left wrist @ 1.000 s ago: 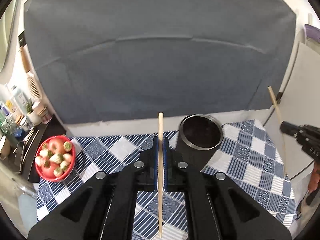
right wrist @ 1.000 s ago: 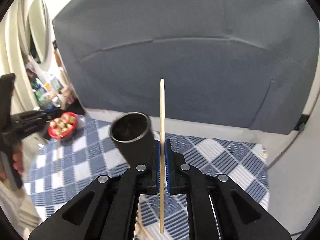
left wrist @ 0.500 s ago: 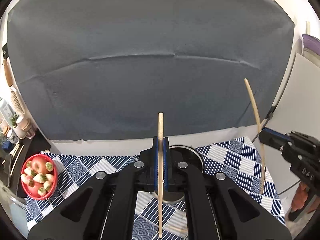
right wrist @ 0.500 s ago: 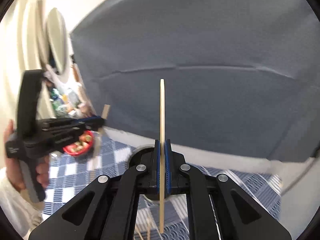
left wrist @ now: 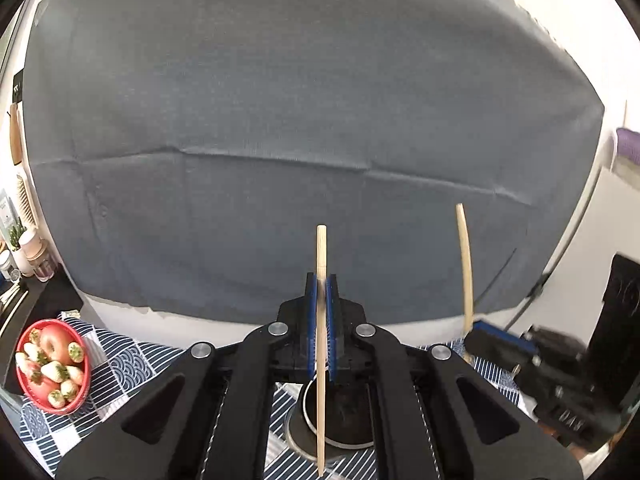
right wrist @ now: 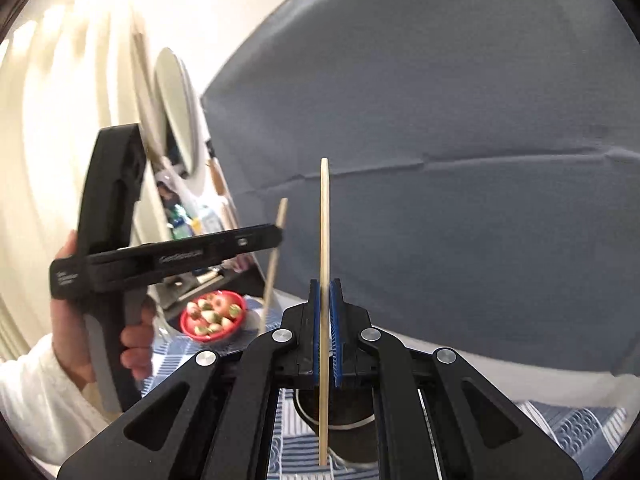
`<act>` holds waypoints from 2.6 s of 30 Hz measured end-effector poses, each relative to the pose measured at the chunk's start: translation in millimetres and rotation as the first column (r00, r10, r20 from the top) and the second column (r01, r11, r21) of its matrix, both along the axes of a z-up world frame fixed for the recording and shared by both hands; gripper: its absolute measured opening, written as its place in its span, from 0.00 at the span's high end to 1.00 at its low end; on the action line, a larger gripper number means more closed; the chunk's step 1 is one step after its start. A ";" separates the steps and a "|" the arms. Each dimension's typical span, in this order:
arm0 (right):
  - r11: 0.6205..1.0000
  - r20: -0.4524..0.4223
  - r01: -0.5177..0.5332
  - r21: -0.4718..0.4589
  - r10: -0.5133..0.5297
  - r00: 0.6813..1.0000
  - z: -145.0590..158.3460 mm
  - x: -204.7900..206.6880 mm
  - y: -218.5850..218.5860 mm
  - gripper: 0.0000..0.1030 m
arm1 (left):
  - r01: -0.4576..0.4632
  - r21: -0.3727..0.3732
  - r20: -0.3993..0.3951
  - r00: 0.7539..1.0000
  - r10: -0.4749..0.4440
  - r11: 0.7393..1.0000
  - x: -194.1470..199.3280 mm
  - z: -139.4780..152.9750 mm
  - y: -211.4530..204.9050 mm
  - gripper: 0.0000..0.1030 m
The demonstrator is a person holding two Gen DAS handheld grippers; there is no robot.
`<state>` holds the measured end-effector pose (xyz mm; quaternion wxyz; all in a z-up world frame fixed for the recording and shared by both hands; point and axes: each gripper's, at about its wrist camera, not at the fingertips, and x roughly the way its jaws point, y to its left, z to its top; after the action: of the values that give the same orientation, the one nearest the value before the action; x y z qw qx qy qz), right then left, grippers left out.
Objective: Organize utensils
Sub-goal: 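Lower both chopsticks into the black cup and open both tools, then move both open tools back down to the chopsticks on the cloth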
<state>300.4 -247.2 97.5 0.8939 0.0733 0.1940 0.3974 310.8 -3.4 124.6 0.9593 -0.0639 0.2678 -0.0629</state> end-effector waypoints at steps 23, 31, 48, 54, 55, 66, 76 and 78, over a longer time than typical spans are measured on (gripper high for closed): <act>0.995 -0.051 -0.058 0.084 0.063 0.997 -59.8 53.3 22.5 0.95 | 0.038 -0.055 0.120 0.992 -0.031 0.998 26.9 -45.6 -2.5 0.96; 0.999 -0.115 -0.043 0.022 0.045 0.992 -74.0 50.0 30.0 0.95 | 0.054 -0.057 0.047 0.998 -0.051 0.997 20.5 -75.3 -6.6 0.96; 0.995 -0.065 0.040 -0.089 -0.046 0.997 -57.0 9.4 13.3 0.17 | -0.074 -0.077 0.036 0.996 0.077 0.994 -18.9 -66.8 13.9 0.19; 0.985 -0.038 0.081 -0.155 -0.088 0.995 -49.4 -9.0 6.5 0.16 | -0.140 -0.012 0.024 0.990 0.140 0.990 -41.8 -64.3 23.3 0.07; 0.984 -0.041 0.083 -0.160 -0.091 0.995 -49.3 -8.8 12.9 0.16 | -0.143 -0.007 0.020 0.989 0.144 0.990 -44.4 -64.4 23.0 0.07; 0.964 -0.100 0.112 -0.241 -0.139 0.985 -80.3 -43.6 -10.0 0.15 | -0.198 0.007 -0.115 0.974 0.197 0.980 -68.3 -94.4 39.2 0.06; 0.933 -0.174 0.101 -0.345 -0.170 0.970 -121.8 -65.7 -25.6 0.15 | -0.201 0.025 -0.270 0.942 0.200 0.979 -75.7 -141.2 36.3 0.06; 0.928 -0.195 0.095 -0.360 -0.174 0.965 -132.0 -68.8 -28.4 0.15 | -0.192 0.030 -0.307 0.932 0.192 0.981 -74.7 -150.7 33.8 0.06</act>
<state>231.5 -275.6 -34.5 0.8905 -0.0285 0.3549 0.2834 236.1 30.4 -26.1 0.9072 -0.0988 0.4068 0.0418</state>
